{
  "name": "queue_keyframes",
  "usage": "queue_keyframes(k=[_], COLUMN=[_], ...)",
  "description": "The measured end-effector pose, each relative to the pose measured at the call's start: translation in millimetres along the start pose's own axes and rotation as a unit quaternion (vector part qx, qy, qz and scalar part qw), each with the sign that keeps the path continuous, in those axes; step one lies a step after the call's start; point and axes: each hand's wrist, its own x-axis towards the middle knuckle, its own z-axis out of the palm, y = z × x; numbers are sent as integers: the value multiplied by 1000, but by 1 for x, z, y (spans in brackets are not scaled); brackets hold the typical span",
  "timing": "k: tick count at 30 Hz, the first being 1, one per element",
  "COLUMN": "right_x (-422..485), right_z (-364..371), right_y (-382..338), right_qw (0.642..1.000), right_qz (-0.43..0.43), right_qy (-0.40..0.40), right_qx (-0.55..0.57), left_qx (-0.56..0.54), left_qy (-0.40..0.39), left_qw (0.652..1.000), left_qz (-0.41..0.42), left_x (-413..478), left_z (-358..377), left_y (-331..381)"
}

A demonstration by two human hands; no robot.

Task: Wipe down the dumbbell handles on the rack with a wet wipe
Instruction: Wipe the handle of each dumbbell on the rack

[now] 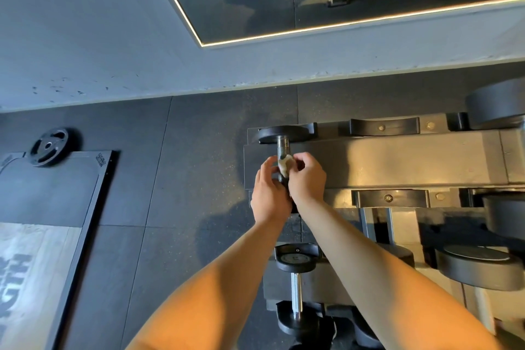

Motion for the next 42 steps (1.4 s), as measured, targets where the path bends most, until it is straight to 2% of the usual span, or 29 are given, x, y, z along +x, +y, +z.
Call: queue_keyframes(k=[4, 7, 8, 11, 15, 19, 21, 24, 27, 30, 36, 41, 42], right_x=[20, 32, 33, 32, 20, 14, 20, 30, 28, 18, 1, -6, -5], right_z=[5, 4, 3, 0, -10, -14, -14, -13, -15, -17, -19, -29, -30], right_y=[-20, -36, -38, -32, -16, -11, -17, -29, -30, -24, -11, 4, 6], right_qw=[986, 941, 933, 945, 929, 941, 938, 904, 945, 962, 964, 938, 940], right_qz=[107, 211, 228, 240, 268, 251, 251, 269, 209, 173, 154, 134, 124], right_qy=[32, 27, 9, -70, -163, -175, -157, -159, -176, -191, -208, -252, -232], right_qx=[122, 262, 277, 209, 198, 145, 180, 292, 181, 91, -65, -197, -219], left_qx=[10, 14, 11, 1, -8, -4, -9, 0, -1, 3, 16, 30, 30], left_qy=[-8, -15, -16, -17, -16, -15, -16, -14, -10, -7, -7, -9, -10], left_qw=[1000, 1000, 1000, 1000, 1000, 1000, 1000, 1000, 1000, 1000, 1000, 999, 999], left_qz=[12, 23, 21, 15, 8, 16, 19, 14, 15, 20, 19, 25, 23], left_x=[2, 5, 6, 9, 9, 8, 9, 10, 9, 9, 7, 6, 7], left_z=[-2, -4, -4, -5, -6, -6, -5, -4, -3, -2, -4, -4, -4], left_y=[-1, -4, -5, -9, -10, -7, -8, -11, -11, -11, -8, -8, -8])
